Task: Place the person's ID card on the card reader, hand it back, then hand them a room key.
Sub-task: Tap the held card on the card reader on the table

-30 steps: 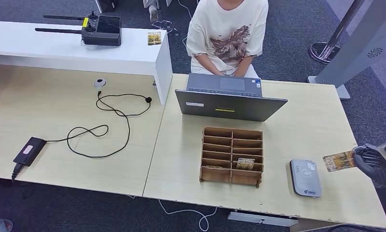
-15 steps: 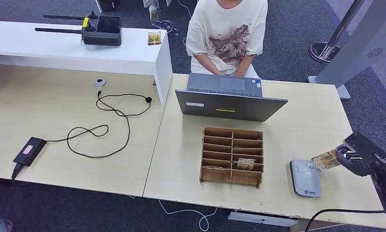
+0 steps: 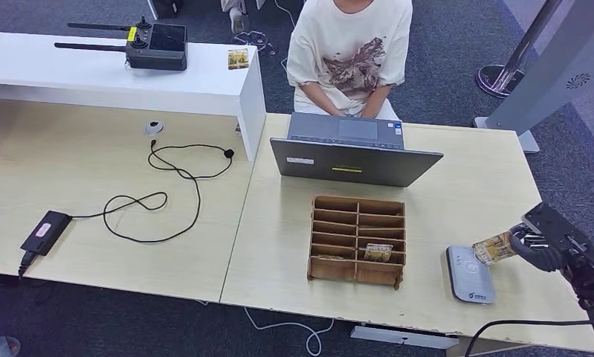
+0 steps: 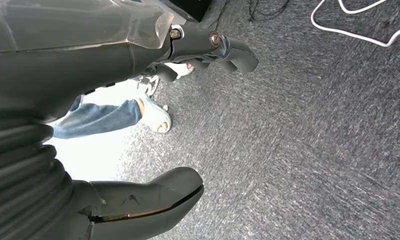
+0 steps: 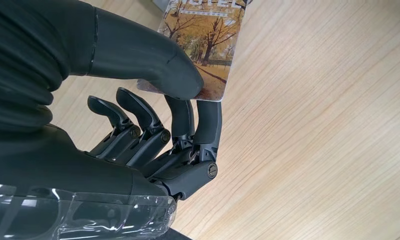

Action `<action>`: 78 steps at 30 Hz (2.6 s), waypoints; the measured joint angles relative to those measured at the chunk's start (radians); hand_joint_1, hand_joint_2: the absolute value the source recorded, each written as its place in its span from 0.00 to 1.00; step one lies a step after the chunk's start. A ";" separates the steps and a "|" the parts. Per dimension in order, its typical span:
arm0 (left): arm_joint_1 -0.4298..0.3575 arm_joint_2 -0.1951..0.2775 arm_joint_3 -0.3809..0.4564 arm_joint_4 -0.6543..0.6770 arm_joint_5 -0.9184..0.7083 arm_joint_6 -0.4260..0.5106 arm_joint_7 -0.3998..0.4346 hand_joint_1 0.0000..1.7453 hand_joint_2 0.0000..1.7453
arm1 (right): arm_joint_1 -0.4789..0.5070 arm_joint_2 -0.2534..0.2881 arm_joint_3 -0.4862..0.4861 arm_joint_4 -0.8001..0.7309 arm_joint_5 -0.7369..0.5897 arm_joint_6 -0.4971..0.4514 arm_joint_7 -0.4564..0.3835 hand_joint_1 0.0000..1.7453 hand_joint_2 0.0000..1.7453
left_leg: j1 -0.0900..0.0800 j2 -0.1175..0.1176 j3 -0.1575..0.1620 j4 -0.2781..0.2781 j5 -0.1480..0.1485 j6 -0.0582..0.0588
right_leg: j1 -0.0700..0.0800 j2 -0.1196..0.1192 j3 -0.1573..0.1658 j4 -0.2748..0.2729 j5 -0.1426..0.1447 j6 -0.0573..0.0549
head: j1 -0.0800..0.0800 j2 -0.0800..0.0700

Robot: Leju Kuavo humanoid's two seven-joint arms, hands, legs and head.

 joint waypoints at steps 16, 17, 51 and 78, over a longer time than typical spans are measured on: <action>-0.001 0.001 0.000 0.000 0.000 -0.002 0.000 0.00 1.00 | -0.037 0.024 0.015 0.049 0.003 0.044 -0.030 1.00 1.00 | 0.000 0.000 0.000 0.000 0.000 0.000 | 0.000 0.000 0.000 0.000 0.000 0.000 | 0.000 0.000; -0.001 0.001 0.000 0.000 0.000 -0.002 0.000 0.00 1.00 | -0.038 0.024 0.016 0.050 0.004 0.045 -0.030 1.00 1.00 | 0.000 0.000 0.000 0.000 0.000 0.000 | 0.000 0.000 0.000 0.000 0.000 0.000 | 0.000 0.000; 0.000 0.004 0.000 0.000 0.001 -0.001 0.000 0.00 1.00 | 0.085 0.007 -0.026 0.010 -0.065 0.051 -0.026 1.00 1.00 | 0.000 0.000 0.000 0.000 0.000 0.000 | 0.000 0.000 0.000 0.000 0.000 0.000 | 0.000 0.000; 0.000 0.004 0.000 0.000 0.001 -0.003 0.000 0.00 1.00 | 0.128 0.050 -0.022 -0.072 0.008 0.002 0.013 1.00 1.00 | 0.000 0.000 0.000 0.000 0.000 0.000 | 0.000 0.000 0.000 0.000 0.000 0.000 | 0.000 0.000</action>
